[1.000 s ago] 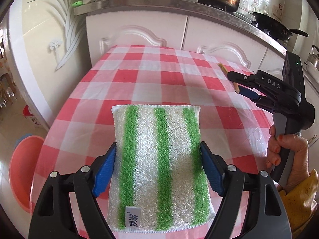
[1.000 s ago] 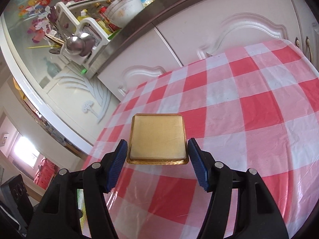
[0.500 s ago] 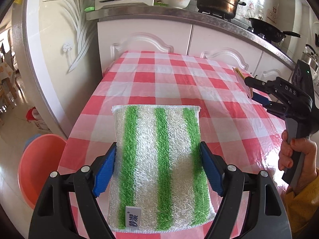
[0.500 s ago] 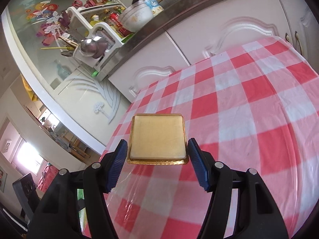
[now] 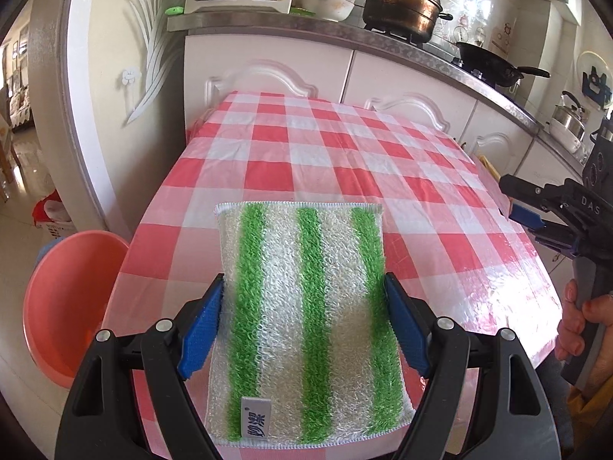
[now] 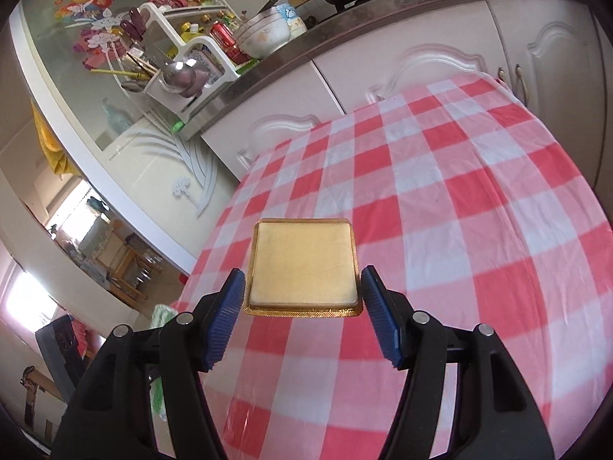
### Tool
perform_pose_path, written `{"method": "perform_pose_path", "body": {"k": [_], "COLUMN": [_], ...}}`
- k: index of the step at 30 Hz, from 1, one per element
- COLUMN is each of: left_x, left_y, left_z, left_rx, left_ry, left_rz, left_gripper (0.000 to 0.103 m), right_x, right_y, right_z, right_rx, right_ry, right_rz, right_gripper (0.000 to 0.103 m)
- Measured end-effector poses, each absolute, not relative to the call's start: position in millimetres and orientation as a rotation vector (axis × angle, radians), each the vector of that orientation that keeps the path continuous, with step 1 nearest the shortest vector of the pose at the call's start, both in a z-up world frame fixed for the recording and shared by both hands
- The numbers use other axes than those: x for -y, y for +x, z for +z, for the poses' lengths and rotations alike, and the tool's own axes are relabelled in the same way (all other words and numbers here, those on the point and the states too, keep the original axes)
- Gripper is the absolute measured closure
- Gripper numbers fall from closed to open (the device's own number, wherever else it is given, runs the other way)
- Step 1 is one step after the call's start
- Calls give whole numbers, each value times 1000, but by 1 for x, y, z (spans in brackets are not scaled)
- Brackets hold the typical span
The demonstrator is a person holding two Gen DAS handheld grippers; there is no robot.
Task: Collect trash
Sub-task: 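Carry the sponge and gold cake with both grippers over the bucket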
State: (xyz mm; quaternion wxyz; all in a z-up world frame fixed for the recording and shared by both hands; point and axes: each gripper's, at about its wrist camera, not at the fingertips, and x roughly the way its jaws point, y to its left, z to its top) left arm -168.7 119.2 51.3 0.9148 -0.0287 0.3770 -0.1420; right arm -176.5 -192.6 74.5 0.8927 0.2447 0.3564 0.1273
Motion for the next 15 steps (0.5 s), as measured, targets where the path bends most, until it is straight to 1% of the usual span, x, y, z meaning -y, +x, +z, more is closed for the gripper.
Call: {"method": "perform_pose_path", "body": {"k": [8,15], "left_x": [-125,-156], "left_y": [-178,-182], "left_z": [71,85], "left_rx": [-718,-690], "left_ry": [-93,-138], "left_rz": [-263,-172], "left_gripper": [24,24], "right_x": [198,179], "right_y": [-196,-175], "right_z": [95,105], "right_rx": [-760,-749], "right_ry": [457,484], "right_rz": [261,362], "right_gripper": [40,40]}}
